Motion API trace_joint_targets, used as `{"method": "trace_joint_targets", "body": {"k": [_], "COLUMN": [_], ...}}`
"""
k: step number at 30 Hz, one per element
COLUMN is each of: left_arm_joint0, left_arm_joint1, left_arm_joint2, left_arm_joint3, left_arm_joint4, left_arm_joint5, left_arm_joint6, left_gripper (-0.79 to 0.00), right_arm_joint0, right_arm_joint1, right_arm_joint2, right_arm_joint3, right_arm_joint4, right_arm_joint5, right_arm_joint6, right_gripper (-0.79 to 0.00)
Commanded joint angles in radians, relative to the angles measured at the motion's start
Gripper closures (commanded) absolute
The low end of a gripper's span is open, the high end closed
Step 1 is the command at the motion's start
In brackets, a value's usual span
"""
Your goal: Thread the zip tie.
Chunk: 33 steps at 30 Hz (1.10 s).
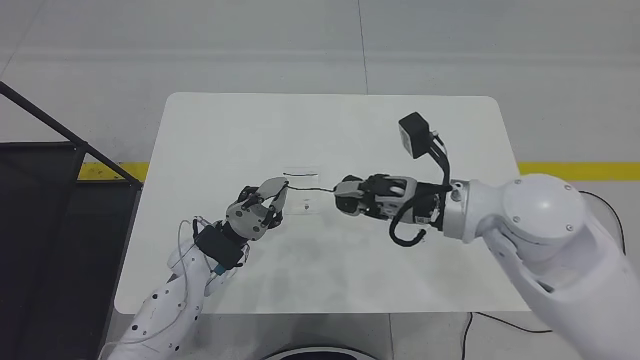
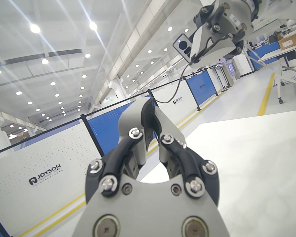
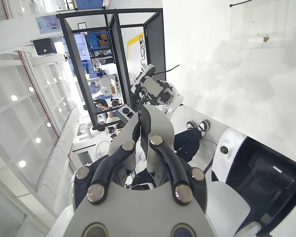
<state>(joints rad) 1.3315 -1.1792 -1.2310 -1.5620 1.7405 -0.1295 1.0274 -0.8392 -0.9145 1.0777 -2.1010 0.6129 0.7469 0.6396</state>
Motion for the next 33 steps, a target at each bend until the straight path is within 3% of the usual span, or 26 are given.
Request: {"method": "trace_joint_targets", "body": {"k": [1, 13, 33], "left_arm_joint0": [0.000, 0.000, 0.010], "left_arm_joint1": [0.000, 0.000, -0.001], "left_arm_joint2": [0.000, 0.000, 0.003], "left_arm_joint3": [0.000, 0.000, -0.027], "left_arm_joint4": [0.000, 0.000, -0.002], "left_arm_joint5": [0.000, 0.000, -0.005], "left_arm_joint6": [0.000, 0.000, -0.045], "left_gripper": [0.000, 0.000, 0.000], "right_arm_joint0": [-0.010, -0.030, -0.111], "right_arm_joint1": [0.000, -0.002, -0.007], "right_arm_joint2": [0.008, 0.011, 0.031], "right_arm_joint3": [-0.005, -0.022, -0.063], "right_arm_joint4": [0.004, -0.007, -0.066], "right_arm_joint5": [-0.005, -0.024, -0.161], "right_arm_joint6": [-0.010, -0.029, -0.090], "right_gripper": [0.000, 0.000, 0.000]}}
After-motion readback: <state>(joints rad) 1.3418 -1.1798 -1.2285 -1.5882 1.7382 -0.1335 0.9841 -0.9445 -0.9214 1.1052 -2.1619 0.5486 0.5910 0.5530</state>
